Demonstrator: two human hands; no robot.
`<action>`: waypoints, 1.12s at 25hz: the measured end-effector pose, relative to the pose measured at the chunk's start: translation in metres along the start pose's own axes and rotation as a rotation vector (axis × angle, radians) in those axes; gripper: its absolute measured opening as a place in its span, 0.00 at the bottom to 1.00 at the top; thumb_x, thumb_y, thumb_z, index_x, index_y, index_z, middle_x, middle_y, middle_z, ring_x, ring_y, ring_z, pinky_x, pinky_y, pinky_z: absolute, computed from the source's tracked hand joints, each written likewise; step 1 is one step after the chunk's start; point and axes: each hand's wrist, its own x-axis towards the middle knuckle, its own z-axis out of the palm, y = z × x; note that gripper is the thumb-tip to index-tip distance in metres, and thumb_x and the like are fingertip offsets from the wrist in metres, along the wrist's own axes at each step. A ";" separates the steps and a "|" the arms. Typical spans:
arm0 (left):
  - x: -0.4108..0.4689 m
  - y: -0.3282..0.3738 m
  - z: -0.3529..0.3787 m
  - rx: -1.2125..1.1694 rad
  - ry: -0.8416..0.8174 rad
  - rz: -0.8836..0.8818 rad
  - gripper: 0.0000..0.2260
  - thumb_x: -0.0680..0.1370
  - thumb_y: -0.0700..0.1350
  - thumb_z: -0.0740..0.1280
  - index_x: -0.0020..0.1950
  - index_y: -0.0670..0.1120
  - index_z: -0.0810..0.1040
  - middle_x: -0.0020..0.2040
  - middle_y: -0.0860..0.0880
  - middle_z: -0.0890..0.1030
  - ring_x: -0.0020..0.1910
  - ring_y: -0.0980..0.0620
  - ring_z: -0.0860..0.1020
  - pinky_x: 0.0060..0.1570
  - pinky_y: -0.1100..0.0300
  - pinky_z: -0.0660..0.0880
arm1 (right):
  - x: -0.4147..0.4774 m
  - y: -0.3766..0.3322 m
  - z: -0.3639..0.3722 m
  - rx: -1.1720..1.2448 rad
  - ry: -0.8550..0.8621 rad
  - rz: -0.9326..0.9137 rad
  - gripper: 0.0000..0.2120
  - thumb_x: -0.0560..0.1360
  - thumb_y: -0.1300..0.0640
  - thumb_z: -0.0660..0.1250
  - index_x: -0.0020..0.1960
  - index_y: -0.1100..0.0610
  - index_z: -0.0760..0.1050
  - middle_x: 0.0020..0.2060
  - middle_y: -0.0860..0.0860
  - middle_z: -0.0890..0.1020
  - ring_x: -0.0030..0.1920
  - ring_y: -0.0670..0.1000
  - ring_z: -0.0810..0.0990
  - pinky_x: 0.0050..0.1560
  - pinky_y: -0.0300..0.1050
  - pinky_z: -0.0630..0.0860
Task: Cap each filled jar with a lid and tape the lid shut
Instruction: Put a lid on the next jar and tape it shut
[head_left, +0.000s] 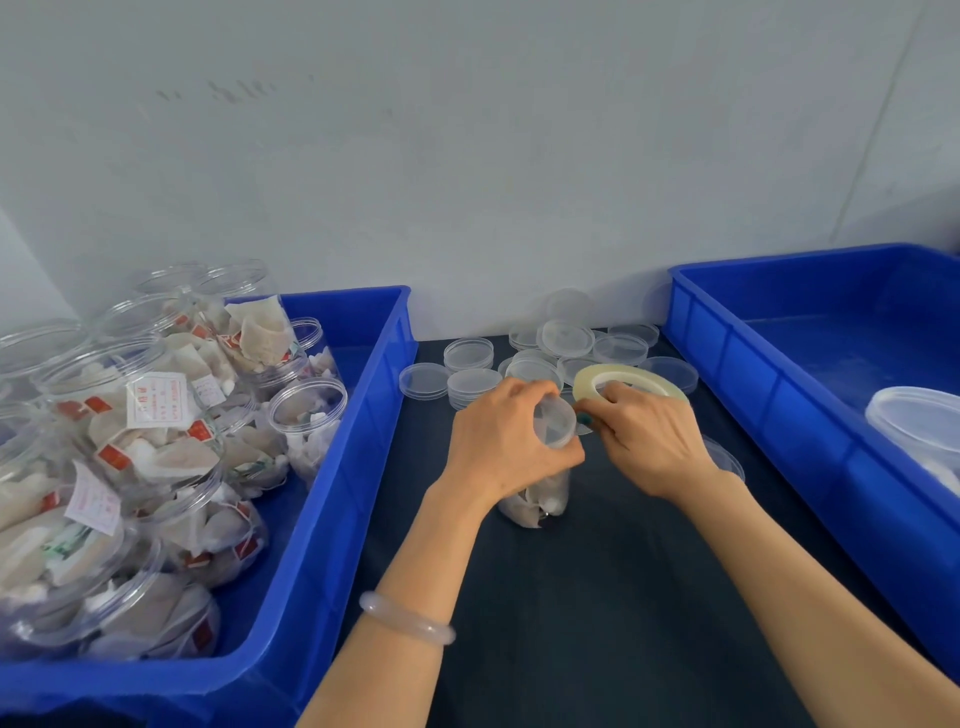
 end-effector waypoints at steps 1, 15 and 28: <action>-0.002 0.001 0.000 -0.009 -0.009 0.011 0.25 0.68 0.63 0.70 0.64 0.59 0.73 0.61 0.58 0.76 0.56 0.54 0.77 0.46 0.59 0.68 | 0.004 0.003 0.000 -0.014 0.002 0.054 0.12 0.80 0.57 0.60 0.55 0.47 0.80 0.40 0.49 0.77 0.40 0.55 0.76 0.33 0.47 0.65; -0.013 -0.004 -0.007 -0.009 -0.086 -0.023 0.18 0.69 0.61 0.68 0.55 0.60 0.67 0.55 0.62 0.72 0.54 0.57 0.71 0.44 0.57 0.66 | -0.031 -0.011 0.021 0.047 -0.100 -0.118 0.11 0.80 0.54 0.61 0.59 0.55 0.77 0.40 0.52 0.78 0.40 0.58 0.79 0.37 0.52 0.71; 0.000 0.011 -0.004 -0.083 -0.061 -0.163 0.09 0.77 0.60 0.64 0.39 0.59 0.75 0.37 0.59 0.77 0.40 0.58 0.75 0.34 0.61 0.64 | -0.042 -0.042 0.009 0.883 -0.342 0.077 0.51 0.67 0.51 0.74 0.79 0.48 0.46 0.71 0.38 0.65 0.70 0.36 0.66 0.67 0.33 0.65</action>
